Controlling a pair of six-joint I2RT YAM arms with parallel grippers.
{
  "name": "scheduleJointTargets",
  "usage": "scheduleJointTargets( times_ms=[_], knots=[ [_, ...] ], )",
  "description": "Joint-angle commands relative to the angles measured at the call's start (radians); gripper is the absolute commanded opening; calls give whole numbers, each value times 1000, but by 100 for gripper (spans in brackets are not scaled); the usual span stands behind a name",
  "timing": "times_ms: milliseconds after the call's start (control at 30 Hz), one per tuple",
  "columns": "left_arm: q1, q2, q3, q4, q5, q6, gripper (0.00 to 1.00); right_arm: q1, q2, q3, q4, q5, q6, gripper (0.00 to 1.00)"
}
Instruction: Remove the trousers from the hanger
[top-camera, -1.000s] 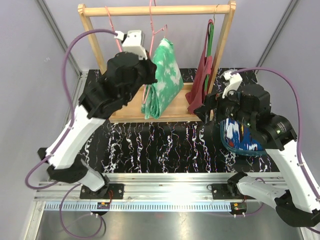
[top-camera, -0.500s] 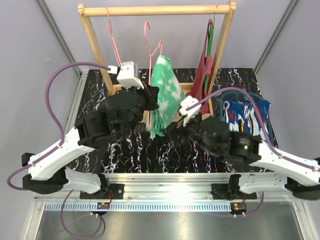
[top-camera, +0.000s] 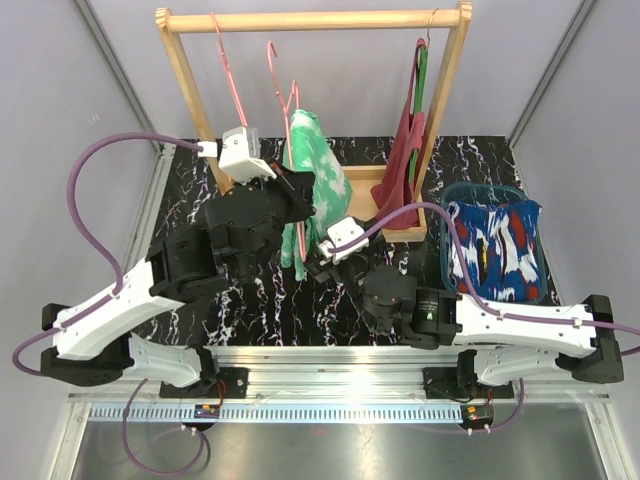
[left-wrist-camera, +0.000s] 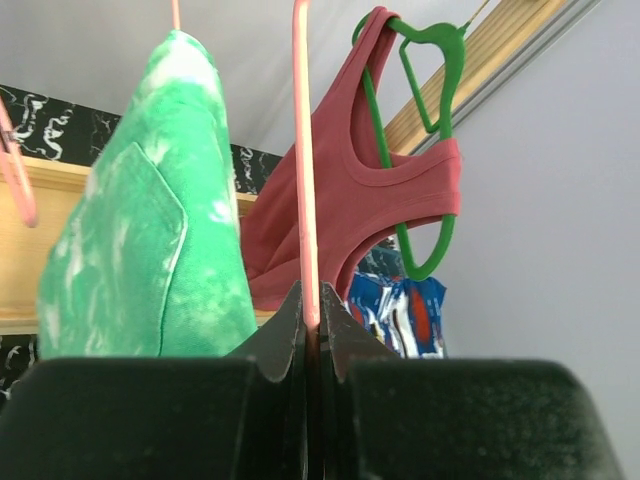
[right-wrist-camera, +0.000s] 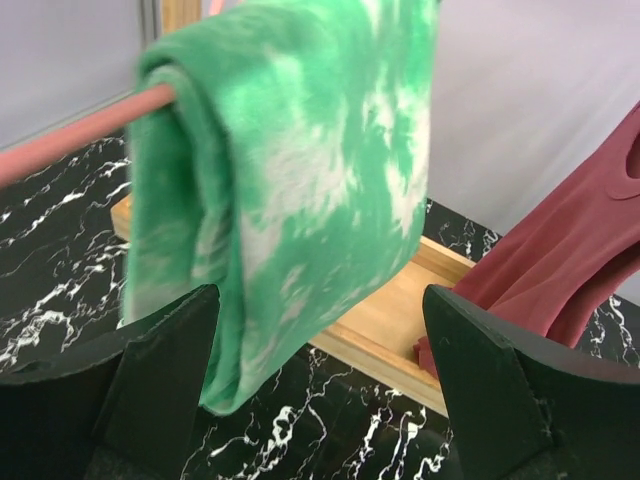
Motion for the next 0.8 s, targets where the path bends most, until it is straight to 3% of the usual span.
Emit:
scheduleJointTargets(
  times_ms=[0, 167, 333, 500, 767],
  knots=[
    [-18, -48, 54, 159, -31, -58, 0, -44, -2, 21, 147, 23, 25, 90],
    [-18, -52, 48, 164, -48, -60, 0, -71, -11, 65, 1, -120, 214, 89],
    [-18, -66, 43, 171, -50, -60, 0, -94, -25, 64, 15, -187, 285, 91],
    [-18, -61, 68, 173, -68, -47, 0, -95, -19, 68, 5, -244, 313, 91],
    [-18, -57, 71, 168, -73, -52, 0, -97, -17, 73, 76, -209, 245, 92]
  ],
)
